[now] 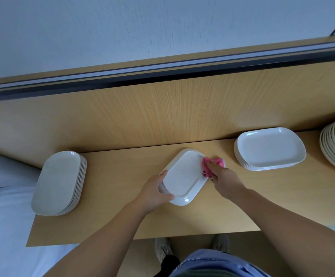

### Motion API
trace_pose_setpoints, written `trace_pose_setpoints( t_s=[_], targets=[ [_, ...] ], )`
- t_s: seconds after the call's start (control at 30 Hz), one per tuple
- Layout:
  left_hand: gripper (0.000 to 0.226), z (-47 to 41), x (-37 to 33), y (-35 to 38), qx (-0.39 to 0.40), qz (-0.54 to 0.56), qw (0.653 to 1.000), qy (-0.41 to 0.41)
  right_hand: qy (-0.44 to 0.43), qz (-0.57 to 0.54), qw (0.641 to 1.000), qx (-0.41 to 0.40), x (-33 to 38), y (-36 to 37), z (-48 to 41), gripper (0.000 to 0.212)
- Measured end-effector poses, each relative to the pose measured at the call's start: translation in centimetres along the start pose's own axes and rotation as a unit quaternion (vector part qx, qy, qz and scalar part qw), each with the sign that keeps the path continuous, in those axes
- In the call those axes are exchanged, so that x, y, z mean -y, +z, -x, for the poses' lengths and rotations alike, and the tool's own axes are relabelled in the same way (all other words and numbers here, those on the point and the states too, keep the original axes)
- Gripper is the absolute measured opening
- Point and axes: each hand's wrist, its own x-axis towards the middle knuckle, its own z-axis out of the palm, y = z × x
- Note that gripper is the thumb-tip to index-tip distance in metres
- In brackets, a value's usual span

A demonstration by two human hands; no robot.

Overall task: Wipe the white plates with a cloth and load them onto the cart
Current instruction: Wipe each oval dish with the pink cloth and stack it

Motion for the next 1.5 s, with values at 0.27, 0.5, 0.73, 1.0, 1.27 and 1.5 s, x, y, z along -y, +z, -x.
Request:
trace_pose_setpoints(
  t_s=[0.27,0.5,0.73,1.0,1.27,1.5],
  targets=[
    [0.095,0.3,-0.3,1.3,-0.022,0.003,0.999,-0.023,0.013,0.071,0.997,-0.011,0.9,1.9,1.7,0.056],
    [0.095,0.6,-1.1,1.5,-0.055,0.030,0.998,-0.028,-0.084,0.111,0.988,0.069,3.1,3.6,4.9,0.079],
    [0.086,0.6,-1.8,1.1,-0.054,0.004,0.998,-0.010,-0.264,0.160,0.946,0.101,3.1,3.1,6.8,0.075],
    [0.086,0.2,-2.4,0.5,-0.038,-0.009,0.999,-0.007,-0.311,0.224,0.922,0.057,4.1,0.3,4.4,0.075],
    [0.094,-0.4,-2.4,0.4,-0.031,0.006,0.999,-0.022,-0.316,0.248,0.914,0.052,2.6,2.3,2.8,0.081],
    [0.094,-0.6,-2.1,0.6,-0.034,0.008,0.999,-0.014,-0.284,0.244,0.927,0.023,0.8,1.3,0.8,0.086]
  ],
)
